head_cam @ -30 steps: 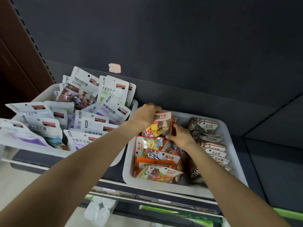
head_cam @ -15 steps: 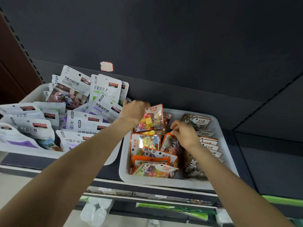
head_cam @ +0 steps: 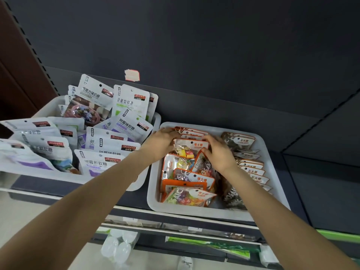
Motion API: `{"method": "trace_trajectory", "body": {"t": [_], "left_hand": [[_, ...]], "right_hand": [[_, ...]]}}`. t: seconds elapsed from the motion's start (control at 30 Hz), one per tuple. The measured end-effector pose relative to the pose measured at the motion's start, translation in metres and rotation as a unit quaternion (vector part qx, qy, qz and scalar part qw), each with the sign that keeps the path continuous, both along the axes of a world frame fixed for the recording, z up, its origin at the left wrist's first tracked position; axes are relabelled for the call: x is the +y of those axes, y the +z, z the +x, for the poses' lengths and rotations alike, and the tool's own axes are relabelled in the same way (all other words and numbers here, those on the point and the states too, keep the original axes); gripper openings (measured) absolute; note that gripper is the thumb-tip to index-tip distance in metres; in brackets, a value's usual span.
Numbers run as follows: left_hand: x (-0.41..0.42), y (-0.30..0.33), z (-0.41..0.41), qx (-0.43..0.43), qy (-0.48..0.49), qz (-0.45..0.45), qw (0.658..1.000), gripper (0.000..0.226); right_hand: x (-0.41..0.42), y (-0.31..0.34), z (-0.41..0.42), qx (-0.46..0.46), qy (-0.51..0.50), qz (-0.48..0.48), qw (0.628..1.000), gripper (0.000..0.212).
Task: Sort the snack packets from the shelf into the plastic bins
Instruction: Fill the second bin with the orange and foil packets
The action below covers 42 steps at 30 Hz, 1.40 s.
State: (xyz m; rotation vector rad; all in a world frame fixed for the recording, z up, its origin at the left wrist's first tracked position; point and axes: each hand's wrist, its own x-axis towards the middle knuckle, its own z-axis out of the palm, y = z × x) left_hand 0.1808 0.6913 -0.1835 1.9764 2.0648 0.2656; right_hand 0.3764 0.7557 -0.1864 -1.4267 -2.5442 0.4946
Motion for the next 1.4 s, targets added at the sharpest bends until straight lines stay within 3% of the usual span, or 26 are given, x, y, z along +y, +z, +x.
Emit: {"method": "trace_trajectory", "body": {"t": [0.07,0.2,0.27,0.4,0.53,0.63,0.73,0.8,0.9,0.97,1.03,1.13,1.23,1.3,1.4], "left_hand": [[-0.007,0.000,-0.004,-0.010,0.010,0.010,1.000,0.045],[-0.014,0.001,-0.004,-0.015,0.010,0.026,1.000,0.034],[-0.013,0.000,-0.003,0.032,-0.007,0.019,0.999,0.030],[-0.012,-0.005,0.002,0.194,-0.069,-0.020,0.978,0.045],[-0.004,-0.007,0.009,0.259,-0.077,-0.033,0.962,0.031],[0.000,-0.002,0.009,0.177,-0.050,-0.032,0.982,0.017],[0.005,0.009,0.004,-0.017,0.008,0.000,1.000,0.019],[0.010,0.020,0.008,-0.141,0.046,0.060,0.987,0.015],[0.014,0.030,0.022,-0.216,0.065,0.093,0.970,0.015],[0.011,0.029,0.020,-0.208,0.067,0.042,0.975,0.033],[0.005,0.022,0.009,-0.130,0.044,-0.022,0.990,0.049],[-0.005,0.016,-0.001,-0.015,0.014,-0.055,0.998,0.047],[-0.007,0.016,0.002,0.037,0.025,-0.008,0.999,0.040],[-0.006,0.017,0.002,0.019,0.035,0.022,0.999,0.042],[-0.005,0.017,-0.002,-0.098,0.043,0.017,0.994,0.046]], "right_hand": [[0.000,0.001,-0.008,-0.015,0.025,-0.002,1.000,0.044],[0.005,-0.003,-0.020,-0.084,0.041,0.032,0.995,0.045],[0.008,-0.003,-0.020,-0.122,0.033,0.052,0.991,0.046],[0.009,0.000,-0.017,-0.125,0.039,0.030,0.991,0.042],[0.005,-0.001,-0.011,-0.097,0.050,0.009,0.994,0.044],[0.004,0.000,-0.008,-0.050,0.050,-0.014,0.997,0.042],[0.001,0.003,-0.007,0.021,0.056,-0.044,0.997,0.043],[-0.002,0.005,-0.010,0.043,0.057,-0.059,0.996,0.044],[0.000,0.003,-0.014,0.019,0.010,-0.029,0.999,0.030],[0.001,0.003,-0.015,-0.008,-0.030,0.010,0.999,0.021],[0.001,0.003,-0.012,0.000,-0.076,0.034,0.997,0.014],[-0.002,-0.001,-0.009,0.011,-0.106,0.033,0.994,0.011],[-0.007,-0.007,-0.008,0.019,-0.104,-0.023,0.994,0.015],[-0.007,-0.008,-0.005,0.022,-0.107,-0.046,0.993,0.017],[-0.008,-0.007,-0.002,0.030,-0.109,-0.036,0.993,0.017]]}}
